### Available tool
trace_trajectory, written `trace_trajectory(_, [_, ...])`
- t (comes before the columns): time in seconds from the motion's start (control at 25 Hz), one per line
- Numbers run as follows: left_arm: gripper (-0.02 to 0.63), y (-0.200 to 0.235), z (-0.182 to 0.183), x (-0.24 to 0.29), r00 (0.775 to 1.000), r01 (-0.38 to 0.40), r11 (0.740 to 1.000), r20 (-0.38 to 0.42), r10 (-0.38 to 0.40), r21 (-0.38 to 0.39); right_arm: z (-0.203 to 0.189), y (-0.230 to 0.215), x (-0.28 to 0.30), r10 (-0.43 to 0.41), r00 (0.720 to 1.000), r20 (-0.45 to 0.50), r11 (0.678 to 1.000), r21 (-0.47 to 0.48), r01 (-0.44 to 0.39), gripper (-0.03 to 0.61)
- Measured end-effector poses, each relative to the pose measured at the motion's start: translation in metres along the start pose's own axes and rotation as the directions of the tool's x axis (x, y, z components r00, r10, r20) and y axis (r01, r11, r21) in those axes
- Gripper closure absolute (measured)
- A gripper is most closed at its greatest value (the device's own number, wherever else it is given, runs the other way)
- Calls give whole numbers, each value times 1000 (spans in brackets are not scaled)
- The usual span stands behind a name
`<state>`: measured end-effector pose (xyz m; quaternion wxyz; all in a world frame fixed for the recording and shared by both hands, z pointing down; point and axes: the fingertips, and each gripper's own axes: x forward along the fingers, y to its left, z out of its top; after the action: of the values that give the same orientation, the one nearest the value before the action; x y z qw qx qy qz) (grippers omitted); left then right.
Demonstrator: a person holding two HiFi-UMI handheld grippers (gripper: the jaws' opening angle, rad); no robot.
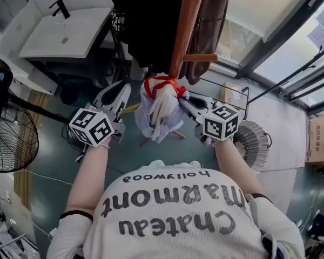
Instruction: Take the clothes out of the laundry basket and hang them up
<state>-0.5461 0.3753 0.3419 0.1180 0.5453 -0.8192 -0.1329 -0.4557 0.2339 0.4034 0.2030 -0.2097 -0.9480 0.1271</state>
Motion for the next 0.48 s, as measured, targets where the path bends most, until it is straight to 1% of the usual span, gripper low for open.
trace_trajectory(0.12, [601,-12,2,1,1000,-16,1000,-9,16,-10,-1,-3,-5,-5,1000,18,1000,30,4,528])
trace_trajectory(0.2, [604,-18,0,2,998,-50,999,-40,50,-4,-4,-5,-10,-11,1000,27,999,52,10,499])
trace_trajectory(0.28, [604,-24,1,1,996,-72,997,-56,72,-2,-6,-6,-14,-12,999,36,997,74,9,494])
trace_trajectory(0.36, [604,-30,6,1,996,-72,997,-46,72,-12,-6,-6,-15,-9,999,48,995,97,4,494])
trace_trajectory(0.48, [604,-40,11,3,998,-59,998,-31,59,-31,-6,-8,-18,2,998,69,991,130,-11,477])
